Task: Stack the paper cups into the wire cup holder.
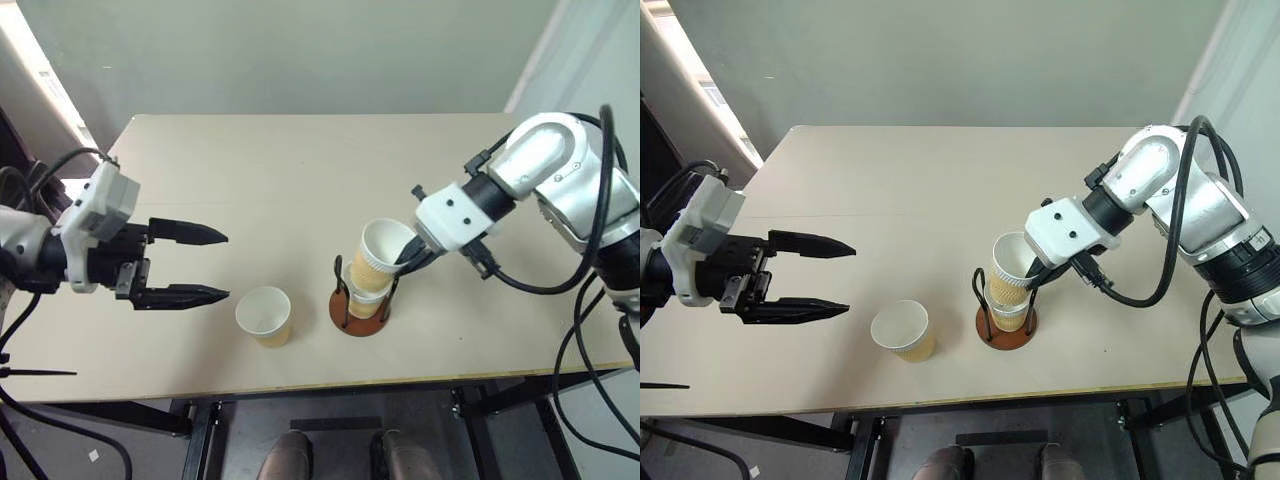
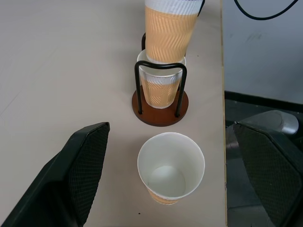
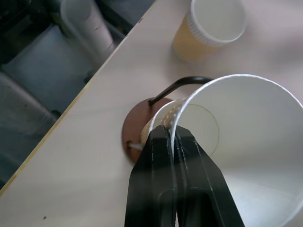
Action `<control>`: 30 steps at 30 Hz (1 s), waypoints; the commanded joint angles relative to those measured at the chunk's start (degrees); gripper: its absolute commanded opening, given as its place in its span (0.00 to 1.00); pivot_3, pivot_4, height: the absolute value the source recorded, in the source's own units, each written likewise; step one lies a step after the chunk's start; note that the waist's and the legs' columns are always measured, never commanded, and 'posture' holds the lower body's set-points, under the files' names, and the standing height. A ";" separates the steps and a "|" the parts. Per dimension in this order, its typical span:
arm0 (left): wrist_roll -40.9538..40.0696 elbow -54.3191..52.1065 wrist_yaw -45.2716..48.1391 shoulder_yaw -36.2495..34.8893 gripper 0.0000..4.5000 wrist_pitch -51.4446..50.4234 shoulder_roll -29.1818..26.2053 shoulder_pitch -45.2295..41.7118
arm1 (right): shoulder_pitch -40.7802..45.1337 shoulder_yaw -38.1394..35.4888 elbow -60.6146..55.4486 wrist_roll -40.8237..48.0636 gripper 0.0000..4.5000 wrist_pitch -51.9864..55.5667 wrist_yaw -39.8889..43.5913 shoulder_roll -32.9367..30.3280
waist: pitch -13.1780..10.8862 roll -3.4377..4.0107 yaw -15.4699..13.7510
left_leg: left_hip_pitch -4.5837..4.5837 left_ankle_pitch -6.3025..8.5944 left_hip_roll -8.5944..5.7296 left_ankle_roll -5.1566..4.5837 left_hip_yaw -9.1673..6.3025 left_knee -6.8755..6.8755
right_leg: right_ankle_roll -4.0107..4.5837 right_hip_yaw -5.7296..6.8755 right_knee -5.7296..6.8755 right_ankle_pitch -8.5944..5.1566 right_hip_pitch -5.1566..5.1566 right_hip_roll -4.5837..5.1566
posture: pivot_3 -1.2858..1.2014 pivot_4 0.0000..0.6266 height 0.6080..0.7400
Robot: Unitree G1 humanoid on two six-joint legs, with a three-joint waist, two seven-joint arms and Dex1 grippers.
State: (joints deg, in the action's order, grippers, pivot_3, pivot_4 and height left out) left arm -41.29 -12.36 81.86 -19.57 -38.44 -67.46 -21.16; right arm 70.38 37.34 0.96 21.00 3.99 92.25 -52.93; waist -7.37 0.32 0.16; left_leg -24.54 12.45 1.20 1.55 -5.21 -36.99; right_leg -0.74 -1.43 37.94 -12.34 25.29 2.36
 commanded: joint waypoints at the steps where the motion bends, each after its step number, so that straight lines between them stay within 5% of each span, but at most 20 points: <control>1: -0.28 -1.37 -0.77 -2.22 1.00 1.02 -1.10 -0.18 | 1.23 0.03 -0.18 0.28 0.00 -1.59 0.25 -0.55 | 0.00 0.00 0.00 | 0.00 0.00 0.00 0.00 0.00 0.00 | 0.00 0.01 0.00 0.00 0.00 0.00 | 0.52 0.24 1.00; 5: -0.12 -1.05 -0.86 -1.45 1.00 1.49 -1.24 -0.71 | 1.61 -0.25 1.29 -1.17 0.00 -3.08 0.25 0.65 | 0.00 -0.01 0.00 | 0.01 0.00 0.01 0.00 0.00 -0.01 | 0.01 0.00 0.01 0.00 0.00 0.00 | 0.52 0.24 1.00; 8: 0.19 -0.68 -0.74 -0.69 1.00 1.92 -1.45 -1.07 | 2.59 0.65 1.56 -0.59 0.14 -2.18 0.25 0.35 | 0.00 -0.01 0.01 | 0.01 0.00 0.01 0.00 0.00 0.00 | 0.01 0.00 0.01 0.00 0.00 0.00 | 0.52 0.24 1.00; 19: 6.17 5.79 3.69 9.25 1.00 8.04 -1.75 -8.23 | 2.65 -6.12 4.07 -0.76 0.99 3.73 -0.24 1.82 | 0.00 -0.01 -0.05 | -0.02 0.03 0.01 0.02 -0.02 0.00 | 0.06 0.01 0.00 -0.03 0.01 0.00 | 0.52 0.24 1.00; 24: 19.36 15.59 10.08 24.22 1.00 18.42 0.09 -20.09 | -6.82 -20.93 1.17 9.75 1.00 23.47 -10.64 1.93 | 0.09 -0.14 -0.69 | -0.04 0.03 0.02 0.02 -0.07 -0.02 | 0.06 0.00 -0.01 -0.03 0.03 0.00 | 0.52 0.24 1.00; 30: 21.95 23.50 10.64 39.26 1.00 27.32 3.76 -31.19 | -33.43 -43.93 -8.87 23.05 1.00 31.35 -8.33 -8.62 | 0.09 -0.18 -2.09 | -0.52 0.12 -0.26 0.06 -0.22 -0.17 | -0.17 -0.13 -0.32 0.02 0.02 0.09 | 0.52 0.24 1.00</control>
State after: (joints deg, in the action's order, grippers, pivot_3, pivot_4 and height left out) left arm -19.24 11.00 90.04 18.35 -13.90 -63.81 -49.53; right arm 37.57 0.45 -2.75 39.89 34.58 84.75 -60.27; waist -7.28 0.15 -1.93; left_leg -25.08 12.59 0.94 1.70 -5.38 -37.19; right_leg -1.45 -1.58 37.52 -12.11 25.31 2.46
